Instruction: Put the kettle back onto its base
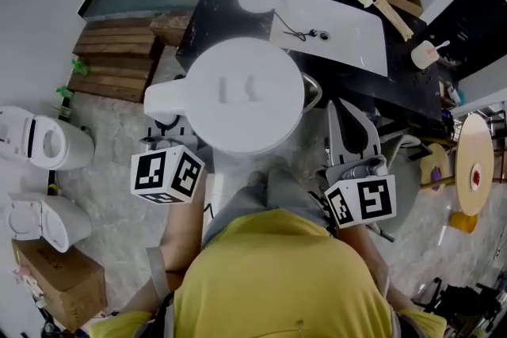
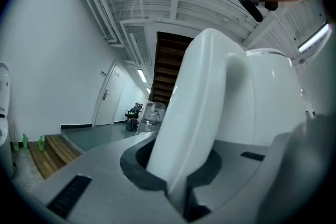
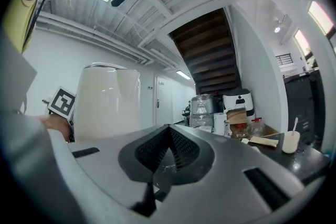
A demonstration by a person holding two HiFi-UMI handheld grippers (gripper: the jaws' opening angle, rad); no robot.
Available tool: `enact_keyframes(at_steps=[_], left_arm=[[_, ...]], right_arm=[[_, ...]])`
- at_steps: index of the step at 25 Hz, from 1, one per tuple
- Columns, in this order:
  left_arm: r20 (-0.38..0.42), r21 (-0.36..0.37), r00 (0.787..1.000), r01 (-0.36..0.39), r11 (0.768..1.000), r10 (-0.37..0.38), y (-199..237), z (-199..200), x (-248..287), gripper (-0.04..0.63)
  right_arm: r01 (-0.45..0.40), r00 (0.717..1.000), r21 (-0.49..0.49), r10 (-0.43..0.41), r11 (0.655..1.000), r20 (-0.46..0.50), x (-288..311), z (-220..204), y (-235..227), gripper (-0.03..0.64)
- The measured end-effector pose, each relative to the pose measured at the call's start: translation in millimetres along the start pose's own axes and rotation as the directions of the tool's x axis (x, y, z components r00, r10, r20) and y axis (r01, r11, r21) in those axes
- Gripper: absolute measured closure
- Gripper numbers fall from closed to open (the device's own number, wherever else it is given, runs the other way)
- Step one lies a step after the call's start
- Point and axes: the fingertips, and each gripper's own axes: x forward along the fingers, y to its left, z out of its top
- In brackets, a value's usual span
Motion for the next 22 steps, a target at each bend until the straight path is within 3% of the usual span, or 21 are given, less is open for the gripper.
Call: enact_keyframes(at_steps=[9,22], left_arm=[[-0.006,-0.025,1.0,0.001,1.0,-0.002,6,-5,50,0.561],[-0.002,-0.03,0.999,-0.043,0.999,0.043,5,-11,132,0.561]], right_arm=[[0.001,1.0,-0.001,-0.001,1.0,0.003,39,1,-27,0.601],[-0.086,0.996,0.006,0.086,0.996,0.003,130,-2,-85,0.601]])
